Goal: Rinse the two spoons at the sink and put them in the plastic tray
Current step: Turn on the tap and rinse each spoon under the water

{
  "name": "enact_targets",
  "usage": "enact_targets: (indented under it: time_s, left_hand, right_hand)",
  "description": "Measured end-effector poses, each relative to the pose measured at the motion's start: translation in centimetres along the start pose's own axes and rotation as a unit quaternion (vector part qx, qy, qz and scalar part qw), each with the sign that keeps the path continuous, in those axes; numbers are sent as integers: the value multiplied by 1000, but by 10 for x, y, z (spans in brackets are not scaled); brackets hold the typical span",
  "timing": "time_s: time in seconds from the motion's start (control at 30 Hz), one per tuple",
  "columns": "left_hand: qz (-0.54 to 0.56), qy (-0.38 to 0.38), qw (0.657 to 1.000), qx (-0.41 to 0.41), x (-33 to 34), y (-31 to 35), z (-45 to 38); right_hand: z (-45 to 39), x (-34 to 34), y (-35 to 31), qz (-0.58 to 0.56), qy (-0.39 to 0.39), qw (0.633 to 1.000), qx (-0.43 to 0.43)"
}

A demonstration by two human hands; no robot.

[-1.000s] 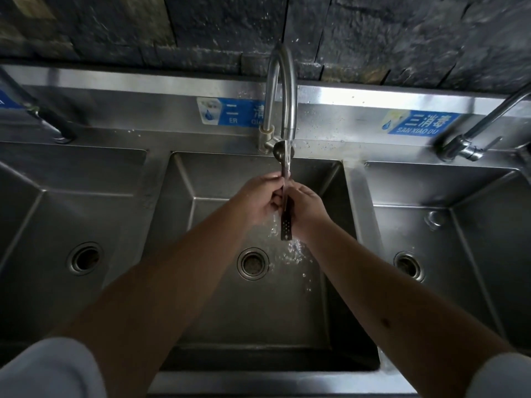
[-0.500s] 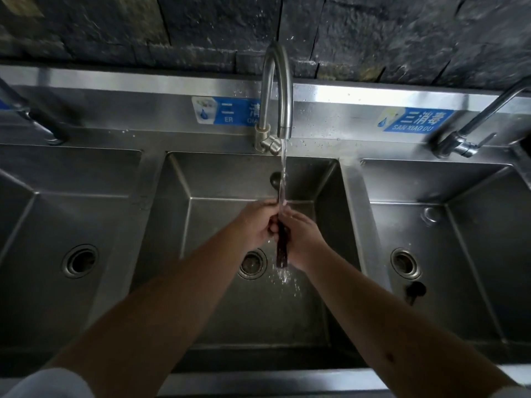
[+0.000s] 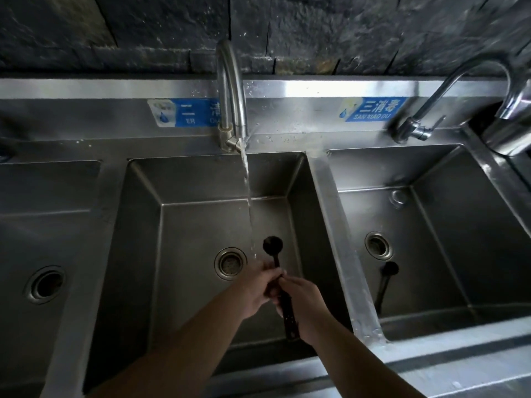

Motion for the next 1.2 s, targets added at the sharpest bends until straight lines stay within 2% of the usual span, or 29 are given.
enact_targets:
  time_s: [0.17, 0.27, 0.47, 0.67, 0.8, 0.9, 1.03, 1.2]
  left_hand:
    - [-27, 11, 1000, 11, 30, -3, 8]
    - [-93, 34, 994, 49, 53, 2, 10]
    - [-171, 48, 976, 126, 138, 13, 2]
    - [-197, 49, 968, 150, 239, 4, -28]
    - [-214, 67, 969, 101, 287, -17, -64]
    - [-265, 85, 956, 94, 304, -41, -105]
    - [-401, 111, 902, 117, 309, -75, -165]
    - [-415, 161, 892, 81, 305, -112, -212]
  right_hand:
    - [-7, -35, -15, 68, 20, 992, -106]
    - [-13, -57, -33, 99, 28, 981, -163]
    - [-35, -128, -75, 59, 53, 970, -228]
    - [-82, -220, -106, 29, 109, 971, -209]
    - [-136, -262, -114, 82, 145, 967, -194]
    - [-182, -278, -105, 162, 168, 959, -160]
    - [-244, -276, -85, 269, 140, 942, -141]
    - [-308, -267, -49, 325, 103, 935, -99]
Point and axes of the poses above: each hand's wrist, its own z-axis away from the middle knuckle, its own x-axis out of the palm, y = z × x, the point moved 8 cm from there along -z, towards the middle knuckle, and after that the axes turned 15 degrees about y, right-handed, at the moved point
